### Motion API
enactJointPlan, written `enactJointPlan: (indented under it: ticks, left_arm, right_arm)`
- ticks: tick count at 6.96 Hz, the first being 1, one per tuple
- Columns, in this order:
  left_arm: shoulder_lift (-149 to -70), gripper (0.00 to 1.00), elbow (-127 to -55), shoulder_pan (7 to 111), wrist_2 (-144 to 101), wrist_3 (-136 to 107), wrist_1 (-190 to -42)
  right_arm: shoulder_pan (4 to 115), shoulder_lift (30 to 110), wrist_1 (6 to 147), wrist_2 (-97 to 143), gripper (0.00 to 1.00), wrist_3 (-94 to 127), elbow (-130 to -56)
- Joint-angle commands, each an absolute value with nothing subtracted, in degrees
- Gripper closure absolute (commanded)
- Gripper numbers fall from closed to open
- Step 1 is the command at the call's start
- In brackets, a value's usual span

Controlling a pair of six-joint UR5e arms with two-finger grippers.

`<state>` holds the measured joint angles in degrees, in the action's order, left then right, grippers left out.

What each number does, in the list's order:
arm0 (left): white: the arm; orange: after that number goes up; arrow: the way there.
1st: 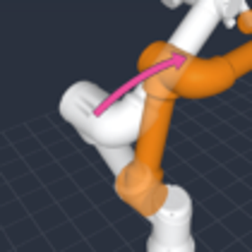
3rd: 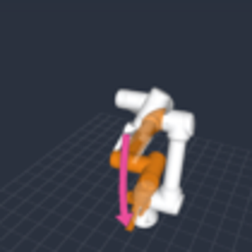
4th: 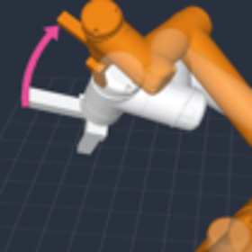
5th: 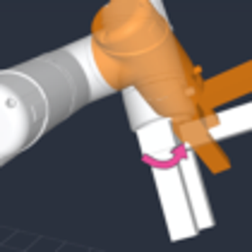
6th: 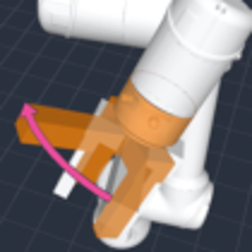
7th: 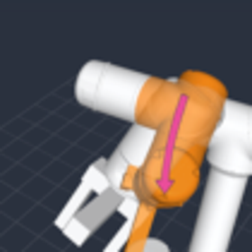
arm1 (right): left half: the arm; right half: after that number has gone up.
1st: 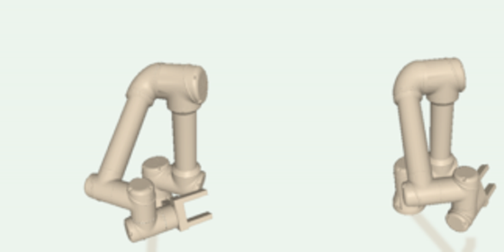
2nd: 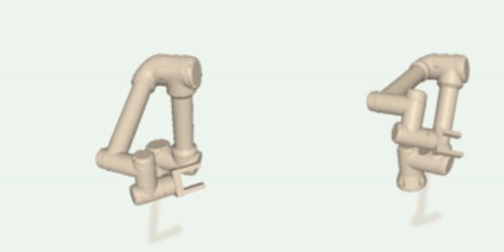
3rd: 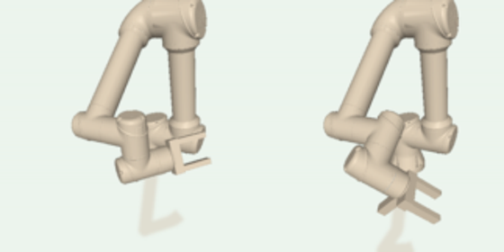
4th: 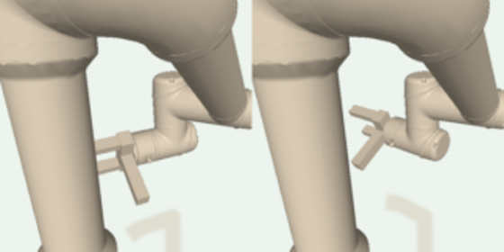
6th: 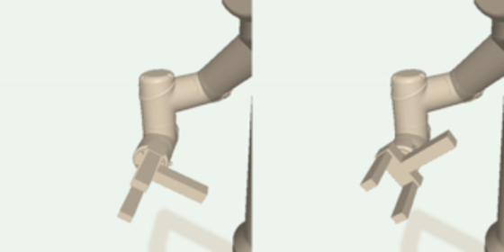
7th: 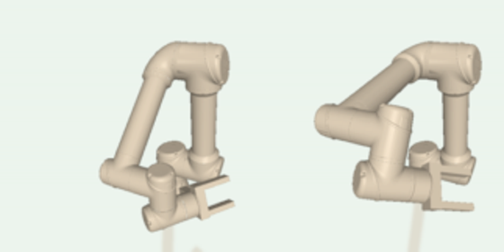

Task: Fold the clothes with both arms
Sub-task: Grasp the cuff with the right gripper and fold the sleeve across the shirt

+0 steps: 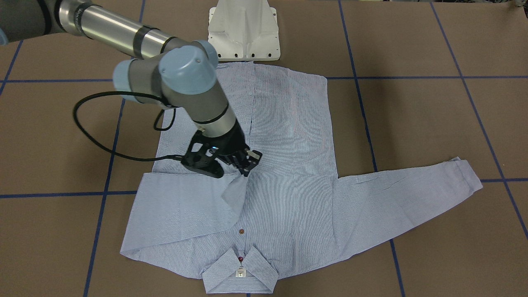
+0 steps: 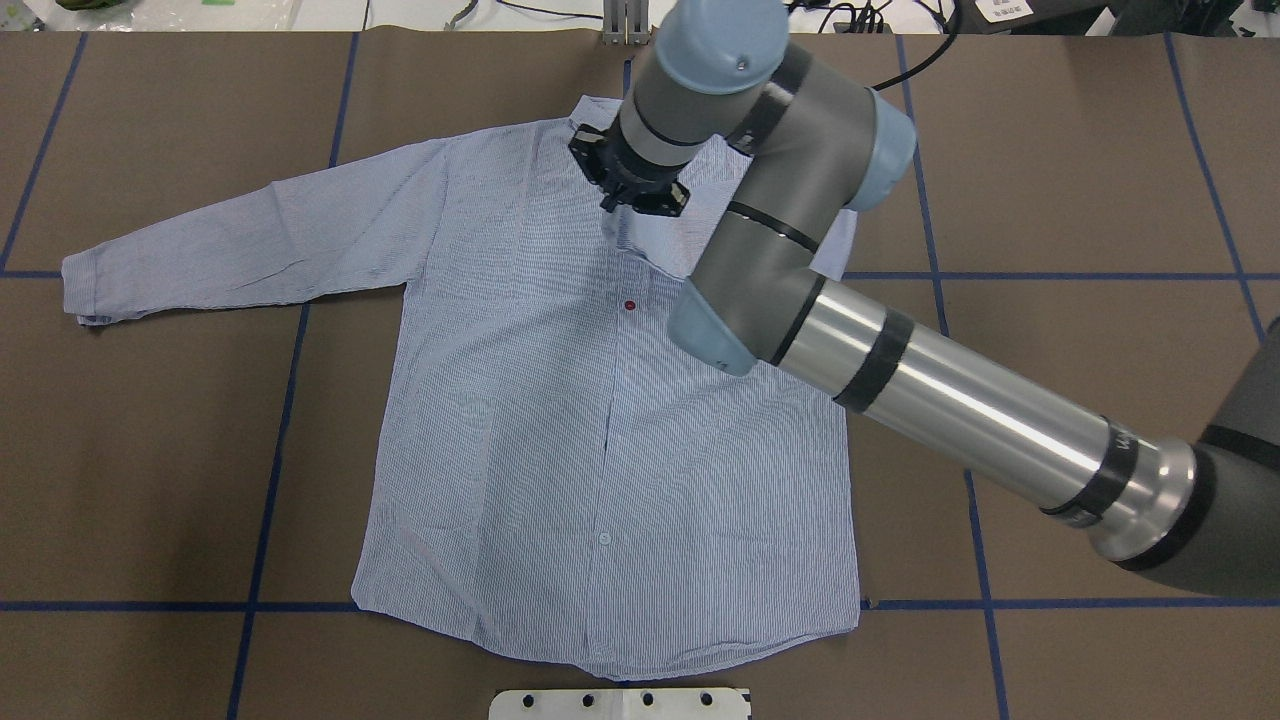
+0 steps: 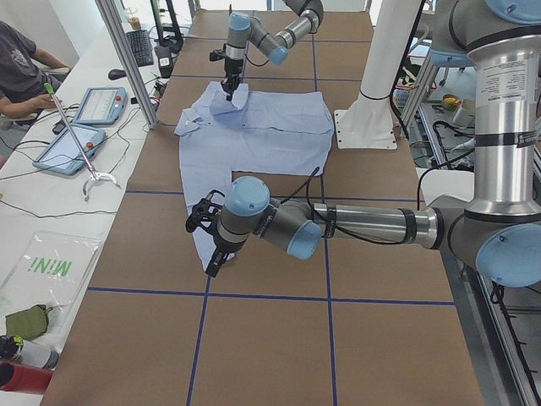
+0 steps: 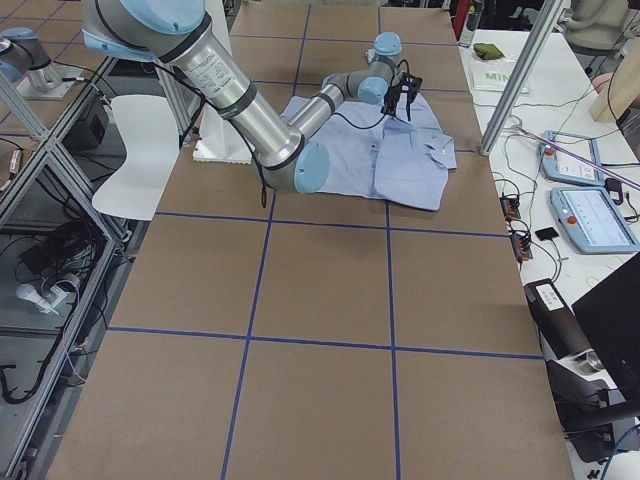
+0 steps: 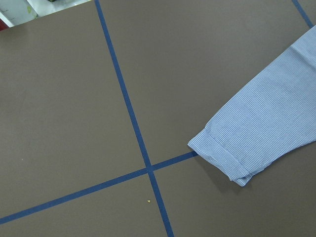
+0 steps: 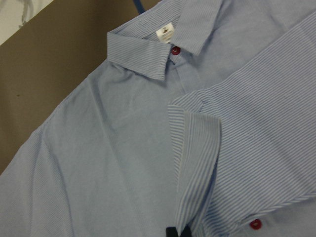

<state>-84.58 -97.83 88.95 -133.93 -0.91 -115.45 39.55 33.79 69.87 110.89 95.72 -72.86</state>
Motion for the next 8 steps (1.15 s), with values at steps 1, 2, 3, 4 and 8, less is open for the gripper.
enactJointPlan:
  ticks: [1, 2, 3, 4, 8]
  left_arm:
    - [-84.6, 0.0, -98.3, 88.9, -133.8, -0.9, -115.5]
    - [-84.6, 0.0, -98.3, 88.9, -133.8, -1.1, -115.6]
    - [-84.6, 0.0, -98.2, 88.9, -133.8, -0.9, -115.5]
    - [-84.6, 0.0, -98.2, 88.9, -133.8, -0.9, -115.5]
    - [-85.5, 0.0, -97.4, 87.2, -133.9, -10.3, -118.5]
  right_arm:
    - [36.6, 28.2, 63.7, 105.7, 1.0, 99.3, -64.7]
    - [35.5, 27.4, 63.7, 104.2, 1.0, 99.5, -64.0]
    - [35.4, 27.2, 63.6, 104.0, 1.0, 99.6, -63.7]
    - [35.4, 26.9, 63.6, 104.0, 1.0, 99.8, -63.6]
    - [31.4, 25.3, 62.8, 94.4, 0.0, 102.5, -63.6]
